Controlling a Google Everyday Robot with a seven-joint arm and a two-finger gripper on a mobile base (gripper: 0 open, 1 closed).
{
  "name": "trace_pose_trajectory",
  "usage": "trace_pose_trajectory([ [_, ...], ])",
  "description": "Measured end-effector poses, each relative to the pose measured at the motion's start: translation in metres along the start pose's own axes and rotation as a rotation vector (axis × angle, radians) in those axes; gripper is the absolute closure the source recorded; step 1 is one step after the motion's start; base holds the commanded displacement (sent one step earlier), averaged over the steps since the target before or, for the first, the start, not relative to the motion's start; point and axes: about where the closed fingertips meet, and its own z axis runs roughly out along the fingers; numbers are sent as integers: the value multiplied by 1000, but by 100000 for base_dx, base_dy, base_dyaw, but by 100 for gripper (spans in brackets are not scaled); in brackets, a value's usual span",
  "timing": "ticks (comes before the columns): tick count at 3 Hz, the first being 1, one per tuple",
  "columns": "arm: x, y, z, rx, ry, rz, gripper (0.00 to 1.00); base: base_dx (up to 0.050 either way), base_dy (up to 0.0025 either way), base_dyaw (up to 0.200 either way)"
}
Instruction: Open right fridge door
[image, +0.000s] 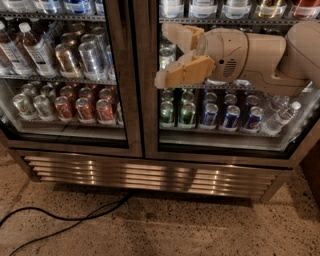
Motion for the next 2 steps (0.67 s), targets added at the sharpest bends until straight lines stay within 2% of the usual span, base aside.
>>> trace_pose_trajectory([
  [1,-3,1,-12,72,-50,-22,0,0,0,0],
  [2,-3,1,-12,72,-50,-22,0,0,0,0],
])
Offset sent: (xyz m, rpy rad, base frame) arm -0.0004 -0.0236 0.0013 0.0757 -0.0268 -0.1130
